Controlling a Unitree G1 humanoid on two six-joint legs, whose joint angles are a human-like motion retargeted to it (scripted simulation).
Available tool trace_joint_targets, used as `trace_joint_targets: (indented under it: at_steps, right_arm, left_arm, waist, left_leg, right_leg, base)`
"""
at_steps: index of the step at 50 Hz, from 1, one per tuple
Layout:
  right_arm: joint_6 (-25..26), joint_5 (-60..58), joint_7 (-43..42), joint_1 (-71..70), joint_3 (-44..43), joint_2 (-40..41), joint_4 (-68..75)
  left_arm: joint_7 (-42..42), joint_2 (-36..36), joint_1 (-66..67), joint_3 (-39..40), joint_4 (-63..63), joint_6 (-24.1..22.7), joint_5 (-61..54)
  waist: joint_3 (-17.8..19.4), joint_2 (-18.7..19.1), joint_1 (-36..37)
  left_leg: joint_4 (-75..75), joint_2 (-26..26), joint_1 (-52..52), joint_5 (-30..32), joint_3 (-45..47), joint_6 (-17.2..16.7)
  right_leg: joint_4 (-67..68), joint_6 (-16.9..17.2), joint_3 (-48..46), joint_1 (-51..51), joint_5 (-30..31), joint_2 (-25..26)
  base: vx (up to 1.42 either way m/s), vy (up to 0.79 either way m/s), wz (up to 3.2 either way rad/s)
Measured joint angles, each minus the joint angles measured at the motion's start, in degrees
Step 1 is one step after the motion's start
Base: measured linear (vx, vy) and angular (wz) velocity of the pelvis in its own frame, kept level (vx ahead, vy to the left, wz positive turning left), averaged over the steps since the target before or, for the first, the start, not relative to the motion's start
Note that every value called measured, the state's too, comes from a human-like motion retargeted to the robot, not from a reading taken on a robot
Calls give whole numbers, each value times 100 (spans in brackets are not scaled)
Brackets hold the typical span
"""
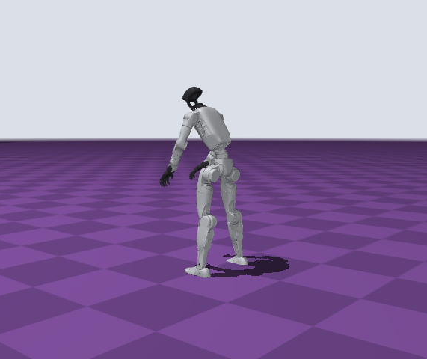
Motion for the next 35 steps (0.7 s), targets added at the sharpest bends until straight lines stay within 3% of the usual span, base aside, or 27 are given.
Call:
trace_joint_targets:
  at_steps: [2,4,13,30,35]
  right_arm:
    - [-20,-197,-8,-115,81,40,145]
    - [84,-126,-115,-572,428,147,470]
    - [358,97,-243,-1770,1073,1230,2166]
    - [448,759,-479,-2992,1688,1436,2659]
    - [482,1181,-292,-3821,2364,1641,2882]
  left_arm:
    - [-51,-81,73,119,9,-27,-61]
    - [93,-63,-148,50,72,-11,-572]
    - [-42,3,-887,-308,719,98,-1478]
    - [-215,92,-2058,-1129,814,-22,-2523]
    - [-76,-17,-2843,-1674,1091,-164,-3017]
  waist:
    - [67,116,-151]
    - [93,158,-246]
    - [93,166,-626]
    - [93,125,-664]
    - [93,123,-664]
  left_leg:
    - [271,67,-295,-127,-29,-60]
    - [0,126,-565,198,-124,-100]
    - [0,320,-1824,576,-141,-225]
    - [0,132,-3030,783,146,-225]
    - [0,131,-3714,911,205,-225]
  right_leg:
    - [204,41,-143,-202,-93,43]
    - [-91,31,-118,-451,149,130]
    - [-394,-37,-120,-1580,589,362]
    - [-883,190,170,-2742,1155,253]
    - [-980,191,254,-3431,1376,289]
  base:
    - [-9,-17,36]
    - [-15,-16,11]
    - [-9,-8,-1]
    - [0,0,0]
    - [0,0,0]
